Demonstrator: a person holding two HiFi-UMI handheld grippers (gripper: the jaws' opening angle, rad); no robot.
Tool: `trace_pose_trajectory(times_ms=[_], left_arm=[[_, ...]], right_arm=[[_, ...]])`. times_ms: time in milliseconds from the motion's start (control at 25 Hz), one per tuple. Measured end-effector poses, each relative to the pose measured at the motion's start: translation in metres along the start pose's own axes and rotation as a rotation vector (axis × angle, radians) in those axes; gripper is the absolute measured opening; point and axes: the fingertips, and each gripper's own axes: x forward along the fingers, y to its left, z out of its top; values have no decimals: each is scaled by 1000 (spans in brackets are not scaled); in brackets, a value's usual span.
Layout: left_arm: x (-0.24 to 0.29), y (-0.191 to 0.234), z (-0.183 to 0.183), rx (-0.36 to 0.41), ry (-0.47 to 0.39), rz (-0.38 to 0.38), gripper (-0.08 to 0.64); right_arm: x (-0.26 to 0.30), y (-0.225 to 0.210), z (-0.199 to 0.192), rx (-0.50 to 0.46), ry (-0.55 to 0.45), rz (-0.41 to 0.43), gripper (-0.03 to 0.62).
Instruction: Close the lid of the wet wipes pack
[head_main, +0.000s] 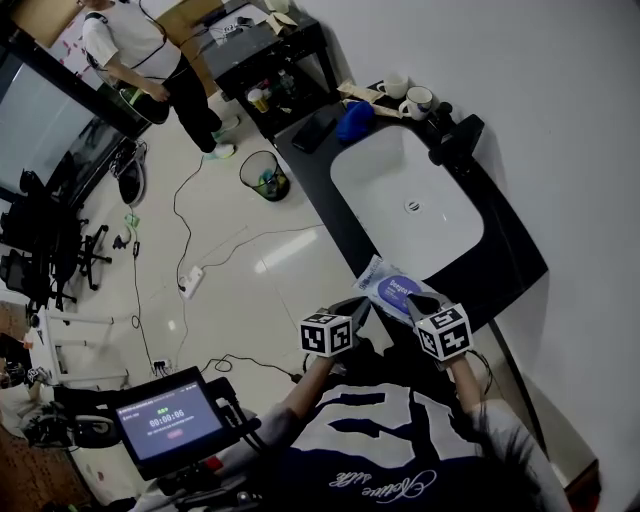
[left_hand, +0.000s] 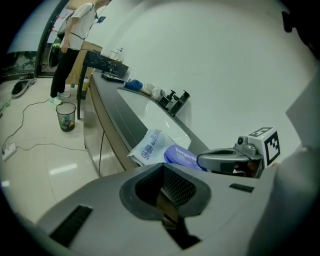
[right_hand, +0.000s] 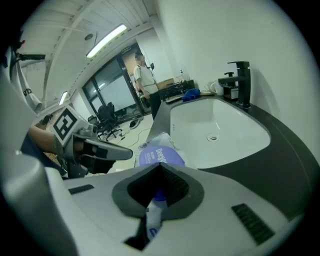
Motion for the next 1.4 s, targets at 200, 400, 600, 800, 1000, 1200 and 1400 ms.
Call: trace_pose_trajectory(times_ms=[200, 400, 600, 800, 1000, 1200, 1400], left_arm=[[-4, 3, 2, 3, -15, -24, 0], [-8, 9, 2, 9, -21, -36, 0], [-9, 11, 2, 29, -21, -53, 0], [-10, 6, 10, 59, -50, -94, 0], [-25, 2, 27, 97, -103, -151, 0], [-59, -12, 65, 128, -124, -242, 0], [-81, -27, 69, 193, -112, -346, 0]], right_arm=[[13, -5, -12, -5, 61, -50, -2], [18, -8, -17, -7, 86, -76, -2], [21, -10, -21, -40, 90, -124, -2], [19, -14, -28, 12, -3, -187, -2], [13, 0, -20, 55, -99, -211, -2], [-7, 22, 13, 182, -191, -266, -2], [-25, 45, 14, 309, -306, -325, -2]])
